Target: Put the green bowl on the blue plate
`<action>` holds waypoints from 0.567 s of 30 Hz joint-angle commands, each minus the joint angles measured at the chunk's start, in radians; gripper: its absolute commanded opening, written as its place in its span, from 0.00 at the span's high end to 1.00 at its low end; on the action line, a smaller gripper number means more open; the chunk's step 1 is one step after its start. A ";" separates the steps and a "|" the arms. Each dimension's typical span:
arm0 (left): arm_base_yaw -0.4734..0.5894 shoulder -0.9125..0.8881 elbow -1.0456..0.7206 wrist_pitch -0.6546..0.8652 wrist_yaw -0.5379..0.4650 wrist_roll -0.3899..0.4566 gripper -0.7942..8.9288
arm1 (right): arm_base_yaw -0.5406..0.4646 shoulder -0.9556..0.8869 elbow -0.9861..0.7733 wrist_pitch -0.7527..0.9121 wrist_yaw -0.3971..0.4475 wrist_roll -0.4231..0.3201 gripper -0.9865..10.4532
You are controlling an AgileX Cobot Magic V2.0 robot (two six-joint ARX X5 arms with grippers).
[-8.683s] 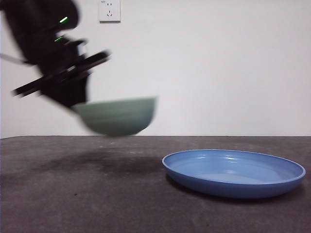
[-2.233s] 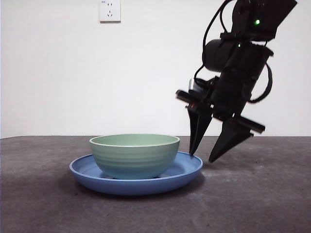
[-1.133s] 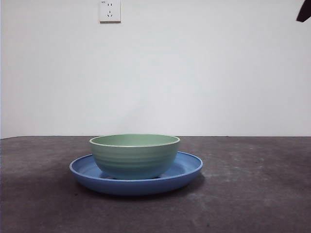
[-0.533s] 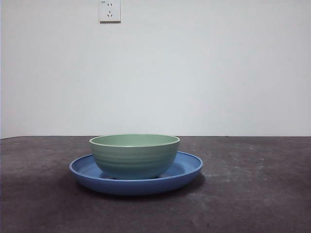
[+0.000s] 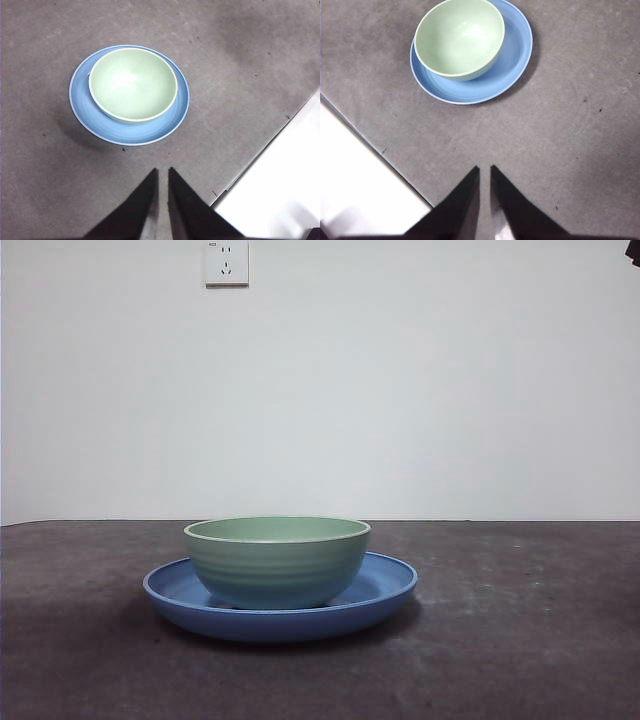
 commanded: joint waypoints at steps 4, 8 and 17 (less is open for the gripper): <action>-0.005 0.005 0.010 0.010 -0.002 0.001 0.90 | 0.007 0.005 0.008 0.009 -0.002 0.003 0.90; -0.005 0.005 0.010 0.010 -0.002 0.001 0.90 | 0.007 0.005 0.008 0.009 0.000 0.003 0.90; 0.014 -0.002 0.009 0.010 -0.002 0.001 0.90 | 0.007 0.005 0.008 0.009 0.000 0.003 0.90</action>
